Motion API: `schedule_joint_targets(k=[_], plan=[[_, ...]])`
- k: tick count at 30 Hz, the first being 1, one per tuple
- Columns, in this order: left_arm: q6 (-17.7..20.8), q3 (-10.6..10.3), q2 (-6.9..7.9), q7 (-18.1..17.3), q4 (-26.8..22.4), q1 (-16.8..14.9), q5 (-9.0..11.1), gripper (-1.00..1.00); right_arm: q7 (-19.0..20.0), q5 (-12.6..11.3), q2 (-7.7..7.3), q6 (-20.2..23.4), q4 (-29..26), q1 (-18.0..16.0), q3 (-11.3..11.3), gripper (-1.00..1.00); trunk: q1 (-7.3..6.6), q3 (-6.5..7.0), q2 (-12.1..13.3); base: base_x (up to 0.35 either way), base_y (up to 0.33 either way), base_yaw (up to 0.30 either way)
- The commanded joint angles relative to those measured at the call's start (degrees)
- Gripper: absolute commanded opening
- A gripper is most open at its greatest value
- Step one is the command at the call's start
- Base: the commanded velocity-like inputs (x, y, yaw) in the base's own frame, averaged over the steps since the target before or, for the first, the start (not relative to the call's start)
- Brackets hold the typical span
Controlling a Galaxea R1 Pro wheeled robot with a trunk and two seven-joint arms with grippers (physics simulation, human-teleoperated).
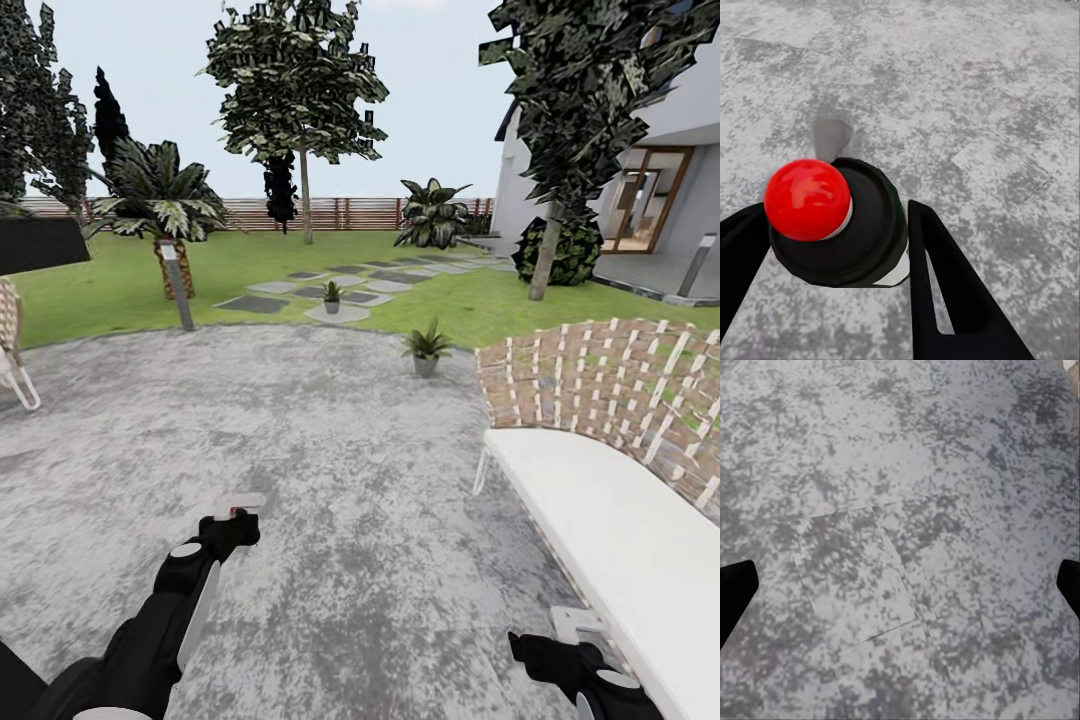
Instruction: Pick up the pesticide atomizer in the garden and spray insectifuge to fully cover both potted plants in the garden.
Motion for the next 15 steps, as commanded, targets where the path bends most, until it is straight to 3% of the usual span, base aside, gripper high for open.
schedule_joint_targets(k=[1, 15], plan=[[0.3, 0.1, -0.05, -0.1, -0.1, 0.0, -0.3, -1.0, 0.0, 0.1, -0.02, 0.3, -0.1, 0.0, 0.0, 1.0, 0.03, -0.05, 0.0, 0.338, 0.0, 0.0], [0.3, 0.1, -0.04, -0.1, -0.1, 0.0, -0.3, -1.0, 0.1, 0.1, -0.02, 0.3, -0.1, 0.0, 0.1, 1.0, 0.03, -0.05, 0.0, 0.338, 0.003, 0.0]])
